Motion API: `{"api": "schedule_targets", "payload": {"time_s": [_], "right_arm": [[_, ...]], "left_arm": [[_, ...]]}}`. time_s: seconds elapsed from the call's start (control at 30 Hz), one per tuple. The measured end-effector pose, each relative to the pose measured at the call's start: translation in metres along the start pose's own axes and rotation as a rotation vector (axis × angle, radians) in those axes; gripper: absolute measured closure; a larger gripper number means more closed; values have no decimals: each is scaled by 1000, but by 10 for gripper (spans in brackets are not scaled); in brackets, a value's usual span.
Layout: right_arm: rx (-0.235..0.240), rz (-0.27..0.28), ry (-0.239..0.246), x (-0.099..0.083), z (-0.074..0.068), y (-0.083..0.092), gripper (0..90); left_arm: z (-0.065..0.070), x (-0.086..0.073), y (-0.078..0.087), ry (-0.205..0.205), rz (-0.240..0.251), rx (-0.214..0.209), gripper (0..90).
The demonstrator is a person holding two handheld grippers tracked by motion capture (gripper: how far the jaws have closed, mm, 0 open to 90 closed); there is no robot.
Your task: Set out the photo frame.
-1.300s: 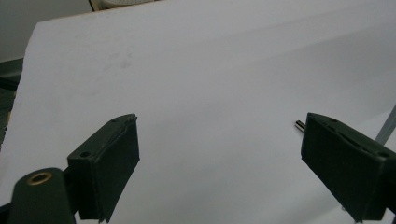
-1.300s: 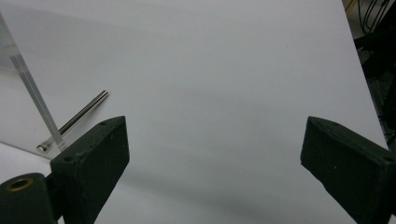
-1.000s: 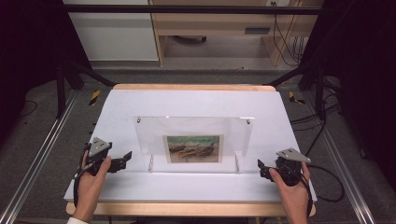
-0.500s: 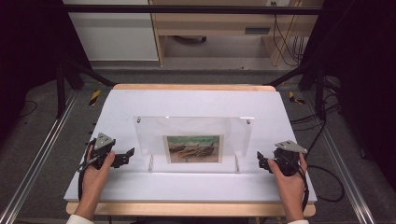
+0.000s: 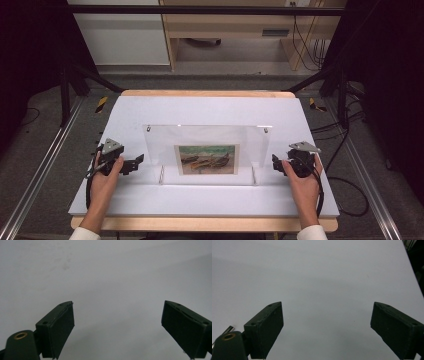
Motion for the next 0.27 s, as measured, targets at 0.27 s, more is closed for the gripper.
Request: {"api": "schedule_targets", "payload": {"time_s": [0.27], "right_arm": [[57,-54,-47,-2,0,-2,109]], "left_arm": [[-2,-1,7,64,-4,-64,64]]}}
Point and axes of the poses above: each handheld gripper's, and its own axes: y roughly backward along the jaws, x roughly out of its top, z roughly to its right, the point moved 1 cm from there along -y, roughly forward along the jaws, and after that the axes turned 1 degree about -x, right-handed, at the moved point
